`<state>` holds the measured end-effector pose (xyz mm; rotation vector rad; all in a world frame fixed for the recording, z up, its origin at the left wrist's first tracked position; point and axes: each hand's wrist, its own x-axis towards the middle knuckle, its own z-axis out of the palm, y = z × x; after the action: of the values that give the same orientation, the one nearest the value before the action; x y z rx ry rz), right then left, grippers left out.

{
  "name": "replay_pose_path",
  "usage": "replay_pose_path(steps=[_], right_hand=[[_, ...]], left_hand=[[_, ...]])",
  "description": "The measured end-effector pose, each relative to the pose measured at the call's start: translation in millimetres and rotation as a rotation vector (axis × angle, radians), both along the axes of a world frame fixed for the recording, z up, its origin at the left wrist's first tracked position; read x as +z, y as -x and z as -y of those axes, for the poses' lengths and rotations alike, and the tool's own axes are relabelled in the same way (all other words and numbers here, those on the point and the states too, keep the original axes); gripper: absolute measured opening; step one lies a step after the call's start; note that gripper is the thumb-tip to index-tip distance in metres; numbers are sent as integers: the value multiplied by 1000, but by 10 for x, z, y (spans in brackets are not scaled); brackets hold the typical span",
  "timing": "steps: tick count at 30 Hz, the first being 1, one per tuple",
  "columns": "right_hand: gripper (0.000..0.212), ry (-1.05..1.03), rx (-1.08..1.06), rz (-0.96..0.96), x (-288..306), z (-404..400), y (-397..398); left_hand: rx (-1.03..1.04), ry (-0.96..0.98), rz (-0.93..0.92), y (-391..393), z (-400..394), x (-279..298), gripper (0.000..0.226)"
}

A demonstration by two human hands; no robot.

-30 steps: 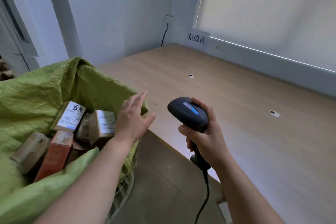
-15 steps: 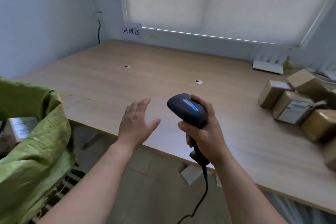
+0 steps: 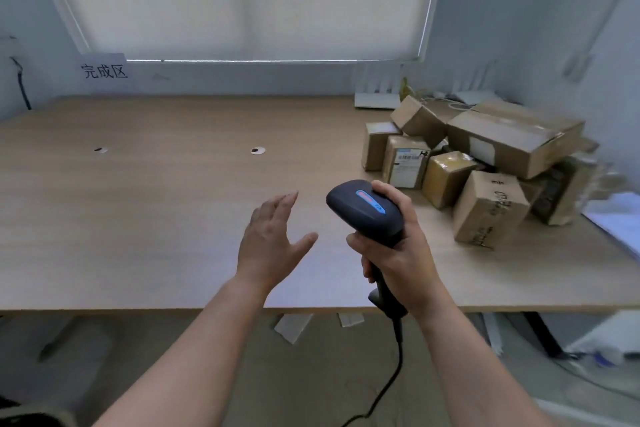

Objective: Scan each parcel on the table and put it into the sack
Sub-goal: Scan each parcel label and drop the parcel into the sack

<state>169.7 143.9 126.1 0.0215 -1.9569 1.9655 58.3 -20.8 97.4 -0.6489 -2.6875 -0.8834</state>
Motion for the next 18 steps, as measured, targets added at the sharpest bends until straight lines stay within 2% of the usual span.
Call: replay_pose_path(steps=[18], right_hand=[[65,-14,-439,37,-83,-1619,-43]], left_hand=[[-392,26,41,507,-2176,-109,77]])
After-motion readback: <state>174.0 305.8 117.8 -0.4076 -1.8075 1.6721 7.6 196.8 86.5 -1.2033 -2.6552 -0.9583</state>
